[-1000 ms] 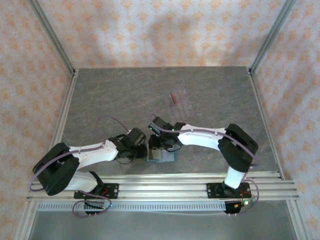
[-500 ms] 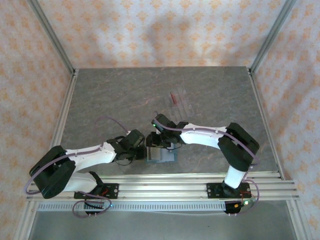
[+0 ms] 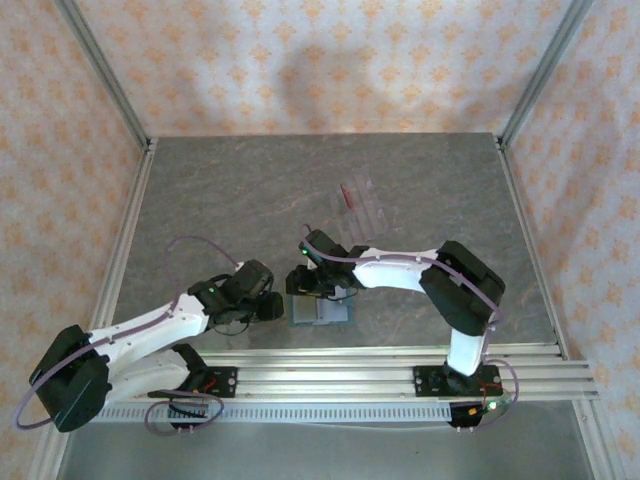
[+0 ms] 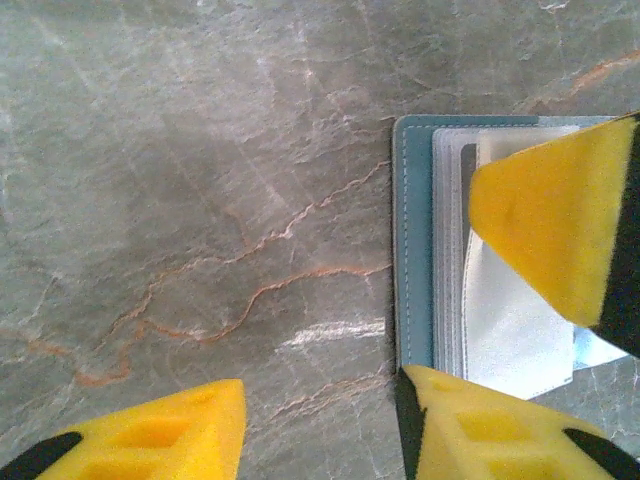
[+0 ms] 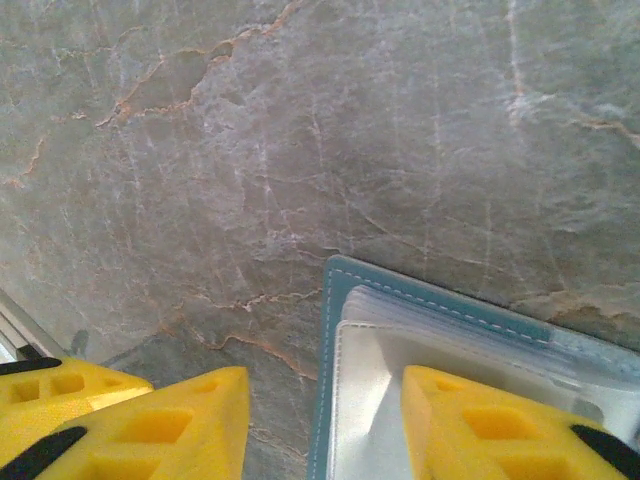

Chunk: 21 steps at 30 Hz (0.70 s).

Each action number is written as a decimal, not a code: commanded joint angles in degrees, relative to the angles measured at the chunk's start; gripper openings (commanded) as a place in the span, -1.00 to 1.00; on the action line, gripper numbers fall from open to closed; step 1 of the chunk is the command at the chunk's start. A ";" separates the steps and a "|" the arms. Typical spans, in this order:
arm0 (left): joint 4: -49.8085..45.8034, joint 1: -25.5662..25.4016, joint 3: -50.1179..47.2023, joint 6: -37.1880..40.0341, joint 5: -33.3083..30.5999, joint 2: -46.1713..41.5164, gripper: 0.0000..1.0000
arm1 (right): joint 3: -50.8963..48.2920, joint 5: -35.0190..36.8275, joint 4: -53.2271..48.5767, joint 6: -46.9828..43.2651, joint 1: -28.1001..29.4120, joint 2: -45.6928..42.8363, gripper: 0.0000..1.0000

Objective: Put the credit cards into the card holder
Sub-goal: Flip over the card slot in the card holder, then pick up the credit card from the storage box.

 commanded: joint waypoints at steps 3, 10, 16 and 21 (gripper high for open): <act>-2.30 0.24 2.95 2.81 -0.85 1.86 0.04 | 3.12 0.90 -0.28 -0.90 -1.28 -1.63 -0.07; 1.07 -0.26 6.44 4.59 1.97 5.28 0.13 | 4.27 5.24 -8.29 -4.67 -5.93 -7.59 -0.02; 1.00 -0.66 11.29 6.36 2.39 10.16 0.22 | 9.29 9.51 -17.55 -9.71 -11.54 -9.01 -0.02; 0.60 -1.08 14.10 7.09 0.60 16.55 0.22 | 15.53 14.63 -24.83 -14.42 -16.60 -8.87 -0.17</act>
